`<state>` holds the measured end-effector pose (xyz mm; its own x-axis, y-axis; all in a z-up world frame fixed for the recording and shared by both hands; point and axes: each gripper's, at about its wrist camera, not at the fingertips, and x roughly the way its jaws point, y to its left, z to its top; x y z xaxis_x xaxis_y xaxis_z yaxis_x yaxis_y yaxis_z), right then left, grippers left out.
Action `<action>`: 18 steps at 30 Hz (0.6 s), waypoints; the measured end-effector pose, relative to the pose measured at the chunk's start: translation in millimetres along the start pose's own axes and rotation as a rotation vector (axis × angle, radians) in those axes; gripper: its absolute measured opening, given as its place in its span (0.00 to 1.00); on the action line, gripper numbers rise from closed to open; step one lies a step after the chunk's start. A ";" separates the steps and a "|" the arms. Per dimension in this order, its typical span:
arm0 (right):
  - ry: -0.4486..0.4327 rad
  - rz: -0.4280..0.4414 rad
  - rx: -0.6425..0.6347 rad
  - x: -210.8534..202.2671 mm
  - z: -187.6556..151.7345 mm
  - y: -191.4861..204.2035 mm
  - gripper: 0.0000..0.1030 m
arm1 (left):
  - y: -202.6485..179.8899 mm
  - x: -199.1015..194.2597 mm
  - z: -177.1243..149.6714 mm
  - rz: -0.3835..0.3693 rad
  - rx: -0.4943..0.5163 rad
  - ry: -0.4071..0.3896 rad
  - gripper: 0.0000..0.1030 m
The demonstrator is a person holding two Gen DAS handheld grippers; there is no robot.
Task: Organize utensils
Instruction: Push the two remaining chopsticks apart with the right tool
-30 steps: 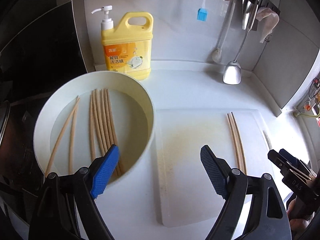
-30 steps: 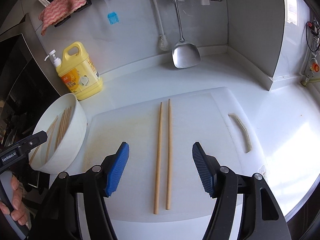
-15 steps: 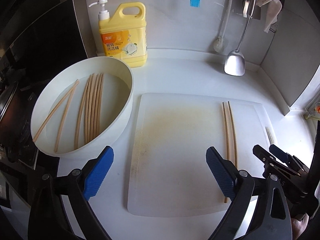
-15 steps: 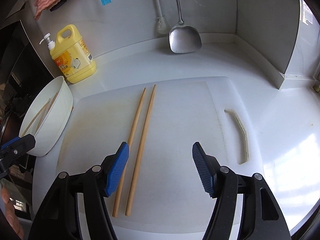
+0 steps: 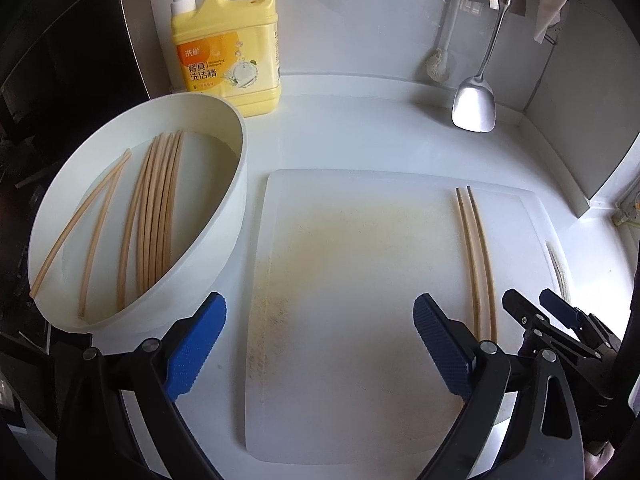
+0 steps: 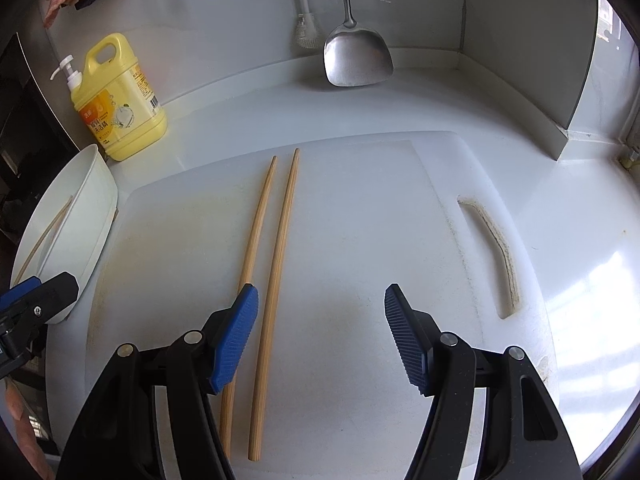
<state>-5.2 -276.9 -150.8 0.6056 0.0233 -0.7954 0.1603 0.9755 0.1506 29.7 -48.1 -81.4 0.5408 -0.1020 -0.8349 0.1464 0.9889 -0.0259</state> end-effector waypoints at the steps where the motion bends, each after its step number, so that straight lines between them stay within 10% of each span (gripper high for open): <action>1: 0.003 -0.004 -0.003 1.8 -1.6 1.9 0.61 | 1.3 0.9 0.0 0.000 -0.001 0.002 0.90; 18: -0.053 -0.127 -0.123 11.7 -11.5 21.7 0.60 | 3.3 6.3 -2.9 0.007 0.004 0.012 0.90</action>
<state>-3.6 -253.0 -163.6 0.6275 -0.1103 -0.7707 0.1439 0.9893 -0.0244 31.1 -45.2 -88.3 0.5322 -0.0937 -0.8414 0.1458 0.9892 -0.0179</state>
